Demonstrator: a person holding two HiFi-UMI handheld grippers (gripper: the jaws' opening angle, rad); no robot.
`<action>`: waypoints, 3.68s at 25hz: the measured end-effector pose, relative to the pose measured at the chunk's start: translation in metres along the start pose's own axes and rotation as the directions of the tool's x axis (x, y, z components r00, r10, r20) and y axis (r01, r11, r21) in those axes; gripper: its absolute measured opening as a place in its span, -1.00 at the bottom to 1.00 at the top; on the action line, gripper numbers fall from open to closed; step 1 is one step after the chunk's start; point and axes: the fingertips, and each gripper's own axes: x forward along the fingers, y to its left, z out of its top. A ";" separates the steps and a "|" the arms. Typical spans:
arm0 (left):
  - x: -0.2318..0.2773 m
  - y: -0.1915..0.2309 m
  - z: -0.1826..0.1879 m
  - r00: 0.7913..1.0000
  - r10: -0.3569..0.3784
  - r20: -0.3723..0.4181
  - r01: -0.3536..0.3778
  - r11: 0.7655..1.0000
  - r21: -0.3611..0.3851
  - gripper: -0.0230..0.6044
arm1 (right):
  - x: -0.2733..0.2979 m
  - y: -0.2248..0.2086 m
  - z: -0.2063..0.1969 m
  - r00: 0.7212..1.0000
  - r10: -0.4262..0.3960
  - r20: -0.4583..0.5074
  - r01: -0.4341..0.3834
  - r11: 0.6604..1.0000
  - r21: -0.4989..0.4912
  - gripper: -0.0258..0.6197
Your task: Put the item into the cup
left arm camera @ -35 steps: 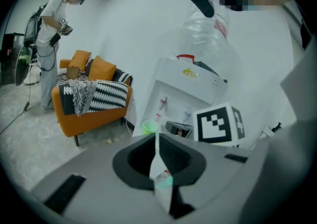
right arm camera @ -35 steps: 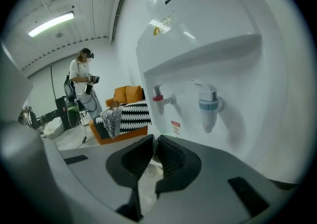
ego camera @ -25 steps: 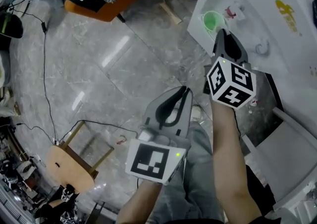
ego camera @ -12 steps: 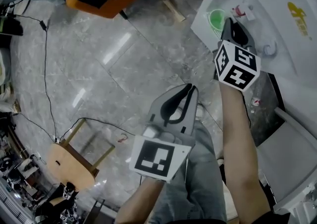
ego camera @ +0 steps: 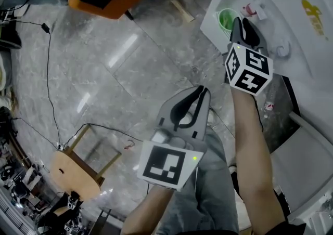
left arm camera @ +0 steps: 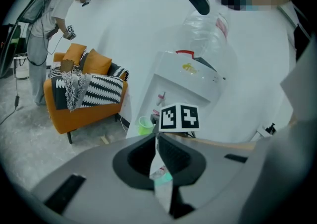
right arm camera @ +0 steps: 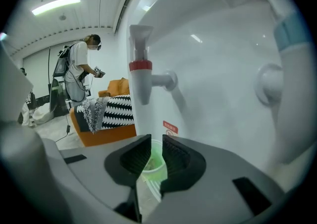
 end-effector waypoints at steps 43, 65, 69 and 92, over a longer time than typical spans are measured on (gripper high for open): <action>-0.121 -0.072 0.042 0.990 0.021 0.139 -0.023 1.000 0.009 -0.83 | -0.272 0.030 0.062 0.969 0.222 0.105 -0.227 0.973 0.031 -0.89; -0.233 -0.187 0.195 0.943 -0.063 0.327 0.016 0.989 0.145 -0.83 | -0.438 0.033 0.254 0.906 0.318 0.278 -0.326 0.945 -0.018 -0.89; -0.238 -0.225 0.224 0.920 -0.119 0.373 0.044 0.978 0.202 -0.83 | -0.451 0.034 0.286 0.887 0.335 0.319 -0.327 0.942 -0.079 -0.89; -0.246 -0.265 0.266 0.889 -0.065 0.453 -0.114 0.927 0.357 -0.83 | -0.481 0.030 0.346 0.821 0.365 0.438 -0.332 0.931 -0.154 -0.89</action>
